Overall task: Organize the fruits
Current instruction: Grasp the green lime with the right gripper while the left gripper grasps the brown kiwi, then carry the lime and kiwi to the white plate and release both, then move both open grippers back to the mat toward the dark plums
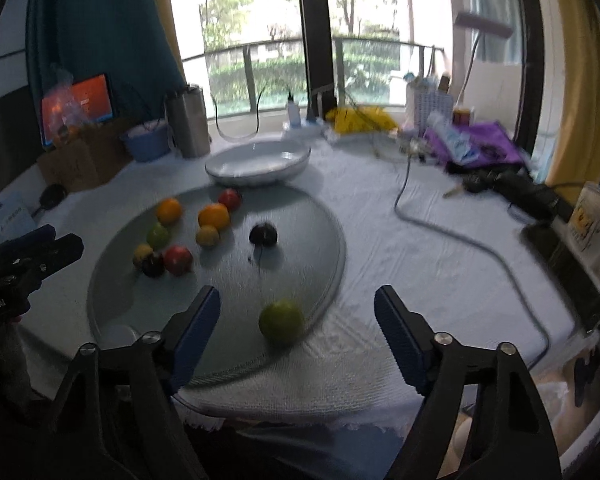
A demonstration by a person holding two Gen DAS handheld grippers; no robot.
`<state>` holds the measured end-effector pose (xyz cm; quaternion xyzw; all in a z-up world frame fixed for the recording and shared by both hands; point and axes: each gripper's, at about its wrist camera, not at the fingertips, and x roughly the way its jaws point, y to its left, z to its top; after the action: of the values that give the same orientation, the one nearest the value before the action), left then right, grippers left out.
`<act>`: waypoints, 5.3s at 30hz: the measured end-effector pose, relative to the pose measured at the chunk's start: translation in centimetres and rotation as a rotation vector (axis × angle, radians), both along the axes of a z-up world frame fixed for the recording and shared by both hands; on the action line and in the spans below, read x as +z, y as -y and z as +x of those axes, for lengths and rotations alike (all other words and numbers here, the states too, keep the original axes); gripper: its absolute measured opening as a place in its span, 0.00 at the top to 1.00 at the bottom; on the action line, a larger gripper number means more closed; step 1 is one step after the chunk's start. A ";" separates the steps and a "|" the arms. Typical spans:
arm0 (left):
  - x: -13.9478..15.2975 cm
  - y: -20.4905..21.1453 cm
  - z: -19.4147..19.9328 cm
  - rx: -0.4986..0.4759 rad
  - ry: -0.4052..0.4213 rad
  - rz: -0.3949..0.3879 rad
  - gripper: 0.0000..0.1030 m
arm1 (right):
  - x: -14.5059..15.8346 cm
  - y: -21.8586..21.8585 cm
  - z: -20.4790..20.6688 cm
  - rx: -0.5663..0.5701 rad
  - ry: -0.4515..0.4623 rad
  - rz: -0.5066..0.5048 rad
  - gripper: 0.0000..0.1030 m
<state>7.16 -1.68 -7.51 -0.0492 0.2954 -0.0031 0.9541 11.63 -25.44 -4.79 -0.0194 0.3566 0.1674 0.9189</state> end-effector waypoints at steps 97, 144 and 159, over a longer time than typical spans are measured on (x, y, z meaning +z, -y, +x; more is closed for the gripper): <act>-1.7 -4.5 29.1 -0.180 -0.175 -0.149 0.71 | -2.3 -12.7 27.8 0.245 -0.027 0.007 0.67; 2.7 -3.0 19.6 -0.143 -0.103 -0.094 0.56 | 1.8 -8.9 19.0 0.173 0.011 0.001 0.50; 2.2 -2.9 13.8 -0.128 -0.101 -0.102 0.56 | 1.5 -8.1 12.8 0.209 -0.006 -0.003 0.50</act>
<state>20.95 1.21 -5.29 -0.0790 0.3451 -0.0769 0.9321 24.44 -17.29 -3.34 -0.0573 0.3556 0.2619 0.8954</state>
